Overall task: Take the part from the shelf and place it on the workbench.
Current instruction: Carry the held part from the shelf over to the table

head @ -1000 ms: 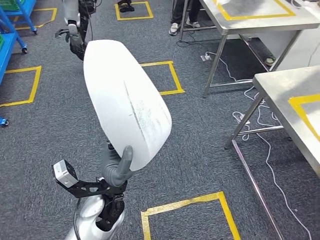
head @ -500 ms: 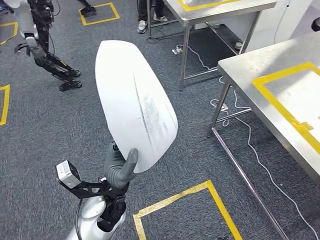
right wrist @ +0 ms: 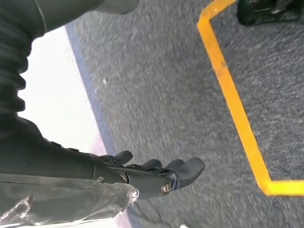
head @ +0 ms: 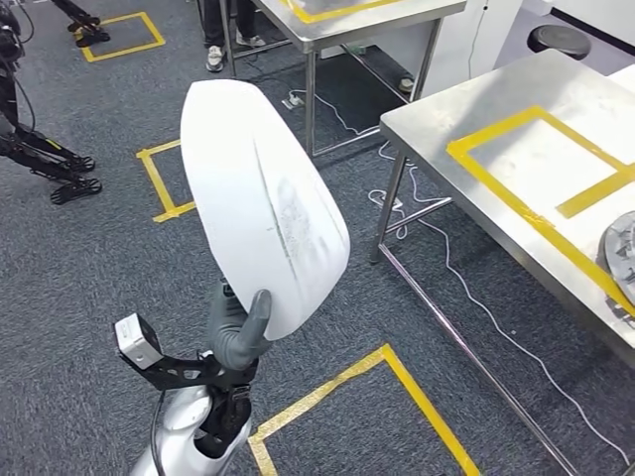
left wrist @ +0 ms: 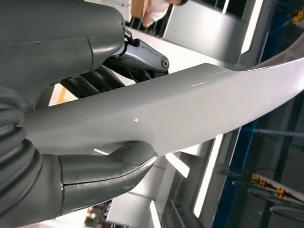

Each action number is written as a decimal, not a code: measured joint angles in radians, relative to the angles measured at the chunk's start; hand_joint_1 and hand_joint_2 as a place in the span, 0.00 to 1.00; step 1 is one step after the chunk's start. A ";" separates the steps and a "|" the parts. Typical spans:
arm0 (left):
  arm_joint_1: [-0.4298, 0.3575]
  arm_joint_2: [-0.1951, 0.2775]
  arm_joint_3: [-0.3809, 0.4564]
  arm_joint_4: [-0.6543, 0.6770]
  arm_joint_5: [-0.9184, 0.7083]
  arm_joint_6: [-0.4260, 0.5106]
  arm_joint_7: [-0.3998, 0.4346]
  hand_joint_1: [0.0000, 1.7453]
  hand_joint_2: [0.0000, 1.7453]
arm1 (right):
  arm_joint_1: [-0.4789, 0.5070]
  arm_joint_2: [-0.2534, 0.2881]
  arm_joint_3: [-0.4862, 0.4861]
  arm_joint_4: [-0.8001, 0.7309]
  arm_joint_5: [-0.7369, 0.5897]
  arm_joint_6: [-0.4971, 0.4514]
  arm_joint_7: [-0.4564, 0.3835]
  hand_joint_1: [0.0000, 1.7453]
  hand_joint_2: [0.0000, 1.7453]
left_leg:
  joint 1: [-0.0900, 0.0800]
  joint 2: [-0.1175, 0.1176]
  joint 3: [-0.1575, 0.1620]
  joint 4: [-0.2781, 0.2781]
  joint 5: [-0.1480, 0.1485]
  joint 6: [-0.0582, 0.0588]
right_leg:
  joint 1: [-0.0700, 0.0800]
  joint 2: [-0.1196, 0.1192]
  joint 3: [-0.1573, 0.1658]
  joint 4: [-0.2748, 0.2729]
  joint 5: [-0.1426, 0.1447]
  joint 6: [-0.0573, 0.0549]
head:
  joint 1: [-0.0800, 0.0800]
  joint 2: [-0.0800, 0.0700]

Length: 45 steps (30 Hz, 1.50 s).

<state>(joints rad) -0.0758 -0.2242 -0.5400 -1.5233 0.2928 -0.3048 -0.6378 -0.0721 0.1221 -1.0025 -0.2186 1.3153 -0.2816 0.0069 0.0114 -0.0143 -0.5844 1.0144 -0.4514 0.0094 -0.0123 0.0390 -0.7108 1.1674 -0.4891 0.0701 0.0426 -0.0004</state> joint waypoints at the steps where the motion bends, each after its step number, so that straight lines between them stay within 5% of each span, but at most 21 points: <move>1: 0.001 0.000 0.000 0.000 0.000 0.000 0.000 0.94 1.00 | -0.002 0.000 0.000 0.000 0.000 0.000 0.000 0.00 1.00 | -0.003 0.015 0.000 0.000 -0.001 0.003 | 0.000 -0.020 -0.034 0.071 -0.032 0.001 | 0.001 0.000; 3: 0.002 0.000 0.001 0.002 0.000 0.000 0.000 0.94 1.00 | -0.002 0.000 0.000 0.000 0.000 0.001 0.000 0.00 1.00 | -0.007 0.042 0.002 0.000 -0.004 0.005 | -0.001 -0.032 -0.068 0.145 -0.053 0.002 | 0.001 0.000; 4: 0.002 0.000 0.000 0.002 0.000 0.000 0.000 0.94 1.00 | -0.001 0.000 0.000 0.000 0.000 0.001 0.000 0.00 1.00 | -0.008 0.054 0.003 0.000 -0.005 0.005 | 0.000 -0.035 -0.054 0.125 -0.036 0.002 | 0.001 0.000; 8: 0.000 0.000 0.000 0.002 0.000 0.000 0.000 0.94 1.00 | -0.003 0.000 -0.001 0.000 0.000 0.001 -0.001 0.00 1.00 | -0.014 0.091 0.014 0.001 -0.015 -0.010 | 0.004 -0.092 0.082 -0.112 0.054 -0.010 | 0.000 0.000; 11: 0.000 0.000 0.000 0.002 0.000 0.000 0.000 0.94 1.00 | -0.006 0.000 -0.002 0.000 -0.001 0.002 -0.003 0.00 1.00 | -0.014 0.110 0.021 -0.003 -0.018 -0.027 | 0.009 -0.076 0.089 -0.130 0.061 -0.028 | -0.004 0.000; 14: -0.001 0.001 -0.001 0.002 0.000 0.000 0.000 0.94 1.00 | -0.006 -0.001 -0.002 0.000 -0.001 0.002 -0.003 0.00 1.00 | -0.006 0.062 -0.003 0.056 -0.061 -0.042 | 0.002 -0.044 0.091 -0.139 0.068 -0.044 | -0.006 0.000; 16: 0.001 0.004 0.000 0.002 0.000 0.000 0.000 0.94 1.00 | -0.009 -0.002 -0.003 0.000 -0.002 0.003 -0.004 0.00 1.00 | -0.005 0.030 -0.065 0.180 -0.122 -0.046 | 0.000 -0.022 0.090 -0.139 0.069 -0.049 | -0.010 0.000; 18: 0.002 0.006 0.000 0.003 0.000 0.000 0.000 0.94 1.00 | -0.010 -0.002 -0.005 0.000 -0.002 0.003 -0.006 0.00 1.00 | -0.005 0.022 -0.116 0.268 -0.141 -0.047 | 0.000 0.004 0.090 -0.139 0.069 -0.050 | -0.012 0.000; 20: 0.002 0.007 0.000 0.003 0.000 0.000 0.000 0.94 1.00 | -0.008 -0.002 -0.007 0.000 -0.001 0.004 -0.009 0.00 1.00 | -0.003 0.016 -0.104 0.224 -0.089 -0.047 | -0.002 0.032 0.091 -0.139 0.069 -0.048 | -0.012 0.000; 22: 0.001 0.007 -0.001 0.003 0.000 0.000 0.000 0.94 1.00 | -0.008 -0.002 -0.008 0.000 -0.001 0.004 -0.012 0.00 1.00 | 0.004 -0.021 -0.046 0.095 -0.022 -0.047 | -0.003 0.059 0.089 -0.136 0.069 -0.040 | -0.013 0.000; 24: 0.001 0.006 0.000 0.003 0.000 0.000 0.000 0.94 1.00 | -0.010 -0.002 -0.008 0.000 0.000 0.005 -0.015 0.00 1.00 | 0.009 -0.056 -0.010 0.016 -0.001 -0.044 | -0.005 0.083 0.082 -0.135 0.070 -0.026 | -0.014 0.000; 26: -0.001 0.005 -0.001 0.003 0.000 0.000 0.000 0.94 1.00 | -0.005 -0.002 -0.008 0.000 0.000 0.005 -0.016 0.00 1.00 | 0.006 -0.051 -0.007 0.004 -0.002 -0.030 | -0.009 0.101 0.076 -0.142 0.075 -0.011 | -0.015 0.000; 27: -0.002 0.004 -0.001 0.003 0.000 0.000 0.000 0.94 1.00 | -0.002 -0.002 -0.008 0.000 0.000 0.006 -0.016 0.00 1.00 | 0.006 -0.041 -0.006 0.002 0.000 -0.022 | -0.010 0.093 0.073 -0.141 0.075 -0.006 | -0.015 0.000; 29: -0.005 0.001 -0.001 0.003 0.001 0.000 -0.001 0.94 1.00 | 0.001 -0.002 -0.009 0.000 0.002 0.006 -0.017 0.00 1.00 | 0.005 -0.018 -0.003 -0.002 0.002 -0.007 | -0.007 0.043 0.048 -0.094 0.046 0.001 | -0.010 0.000; 31: -0.005 0.000 0.001 0.002 0.001 0.002 -0.002 0.94 1.00 | -0.002 -0.002 -0.009 0.000 0.003 0.005 -0.017 0.00 1.00 | 0.000 0.007 -0.001 -0.002 0.000 0.002 | -0.004 -0.014 -0.012 0.032 -0.018 0.003 | -0.005 0.000; 33: -0.005 0.000 0.001 0.003 0.001 0.003 -0.003 0.94 1.00 | -0.005 -0.002 -0.009 0.000 0.004 0.005 -0.017 0.00 1.00 | -0.005 0.033 0.000 -0.002 -0.003 0.005 | -0.004 -0.030 -0.063 0.140 -0.057 0.003 | -0.005 0.000; 34: -0.005 0.000 0.001 0.003 0.001 0.003 -0.003 0.94 1.00 | -0.004 -0.002 -0.009 0.000 0.004 0.005 -0.017 0.00 1.00 | -0.006 0.045 0.002 -0.002 -0.004 0.005 | -0.004 -0.031 -0.063 0.144 -0.050 0.003 | -0.005 0.000; 37: -0.005 0.000 0.002 0.002 0.001 0.004 -0.003 0.94 1.00 | -0.002 -0.002 -0.011 0.000 0.005 0.006 -0.016 0.00 1.00 | -0.009 0.075 0.011 -0.001 -0.012 -0.002 | 0.001 -0.071 0.039 -0.031 0.031 -0.004 | -0.005 0.000; 39: -0.005 0.000 0.003 0.002 0.001 0.005 -0.005 0.94 1.00 | -0.006 -0.002 -0.011 0.000 0.005 0.007 -0.016 0.00 1.00 | -0.014 0.091 0.017 0.000 -0.018 -0.012 | 0.007 -0.102 0.089 -0.120 0.057 -0.013 | -0.006 0.000; 42: -0.005 0.000 0.002 0.002 0.000 0.005 -0.006 0.94 1.00 | -0.008 -0.002 -0.011 0.000 0.006 0.007 -0.014 0.00 1.00 | -0.014 0.108 0.023 -0.002 -0.023 -0.028 | 0.010 -0.078 0.091 -0.133 0.061 -0.030 | -0.008 0.000; 45: -0.005 0.002 0.002 0.002 0.000 0.005 -0.007 0.94 1.00 | -0.009 -0.003 -0.012 0.000 0.006 0.007 -0.011 0.00 1.00 | -0.007 0.050 -0.010 0.075 -0.074 -0.043 | 0.001 -0.044 0.094 -0.140 0.067 -0.045 | -0.013 0.000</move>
<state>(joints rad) -0.0807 -0.2227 -0.5384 -1.5217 0.2926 -0.2997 -0.6449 -0.0806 0.1192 -1.0145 -0.2186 1.3210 -0.2748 -0.0042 0.0041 0.0352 -0.5942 1.0898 -0.5257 -0.0331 -0.0109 -0.0054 -0.6170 1.0278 -0.4223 0.0253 0.0299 -0.0004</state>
